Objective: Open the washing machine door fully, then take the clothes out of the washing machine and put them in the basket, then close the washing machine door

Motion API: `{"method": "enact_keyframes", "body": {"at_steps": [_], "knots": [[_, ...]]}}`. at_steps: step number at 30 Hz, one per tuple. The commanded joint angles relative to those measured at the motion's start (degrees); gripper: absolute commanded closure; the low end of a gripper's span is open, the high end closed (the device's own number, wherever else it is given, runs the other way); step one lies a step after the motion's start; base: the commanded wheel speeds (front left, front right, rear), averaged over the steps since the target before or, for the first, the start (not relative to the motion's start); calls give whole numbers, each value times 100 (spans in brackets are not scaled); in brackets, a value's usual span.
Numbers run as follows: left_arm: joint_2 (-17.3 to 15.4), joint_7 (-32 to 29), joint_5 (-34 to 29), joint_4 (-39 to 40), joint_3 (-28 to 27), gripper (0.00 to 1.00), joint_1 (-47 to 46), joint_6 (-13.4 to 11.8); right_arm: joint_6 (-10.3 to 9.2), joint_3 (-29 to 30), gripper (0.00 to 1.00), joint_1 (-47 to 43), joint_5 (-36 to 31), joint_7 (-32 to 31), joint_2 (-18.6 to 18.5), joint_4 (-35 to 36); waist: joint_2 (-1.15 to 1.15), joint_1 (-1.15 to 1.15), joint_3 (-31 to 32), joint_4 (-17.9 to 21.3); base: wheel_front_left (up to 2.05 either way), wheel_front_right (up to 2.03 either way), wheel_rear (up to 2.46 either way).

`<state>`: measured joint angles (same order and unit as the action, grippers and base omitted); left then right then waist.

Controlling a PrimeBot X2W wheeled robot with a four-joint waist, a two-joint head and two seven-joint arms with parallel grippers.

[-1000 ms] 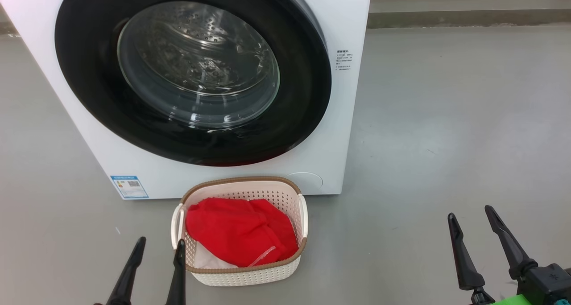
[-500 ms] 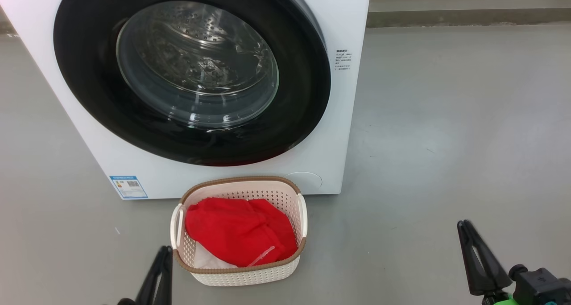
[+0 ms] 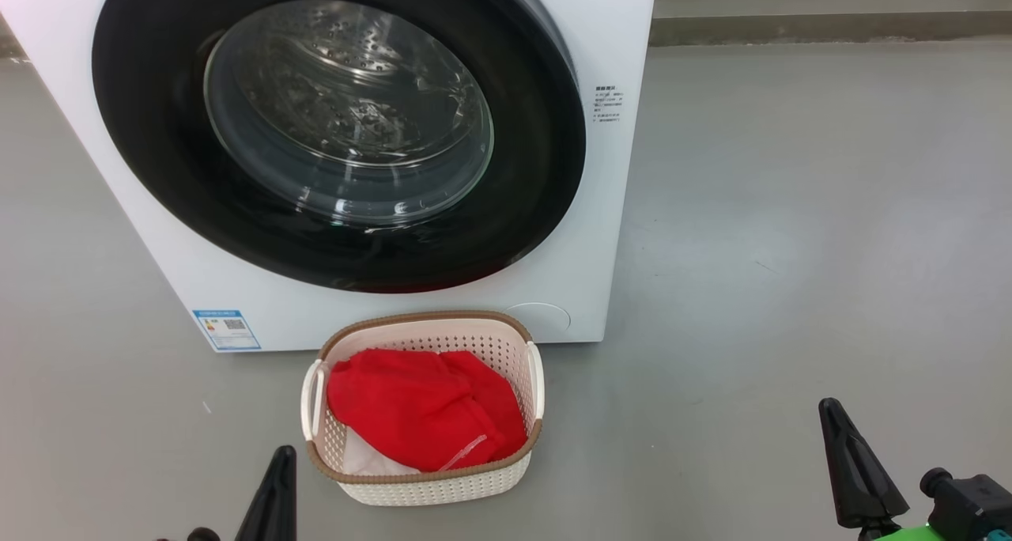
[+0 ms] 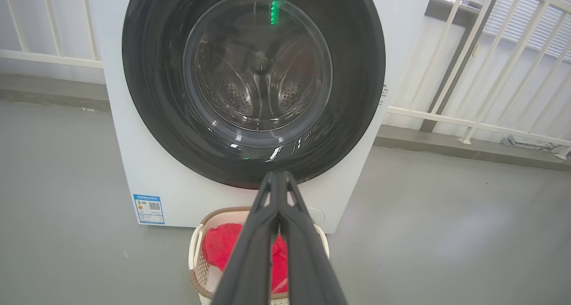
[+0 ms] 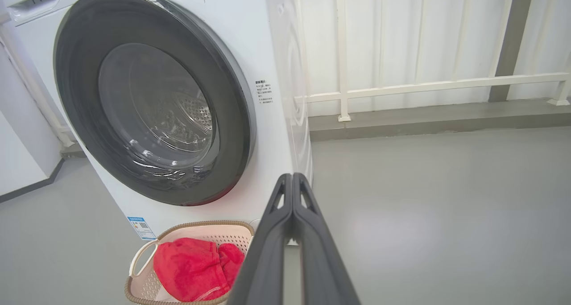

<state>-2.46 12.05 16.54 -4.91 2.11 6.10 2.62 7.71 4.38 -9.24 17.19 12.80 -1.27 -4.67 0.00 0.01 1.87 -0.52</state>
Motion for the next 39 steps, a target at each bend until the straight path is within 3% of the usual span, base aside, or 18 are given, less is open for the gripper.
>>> {"method": "enact_keyframes", "body": {"at_steps": [1, 39], "knots": [[-13, -46, 166, 103, -77, 100, -152, 47, -3, -37, 100, 184, 168, -23, -79, 115, 0, 0, -2, 0, 0, 0, 0], [-23, -658, 2663, -234, -346, 100, -529, 179, -9, -140, 100, 650, 2807, -517, -247, -241, 0, -1, -64, 18, 0, 0, 0]]}}
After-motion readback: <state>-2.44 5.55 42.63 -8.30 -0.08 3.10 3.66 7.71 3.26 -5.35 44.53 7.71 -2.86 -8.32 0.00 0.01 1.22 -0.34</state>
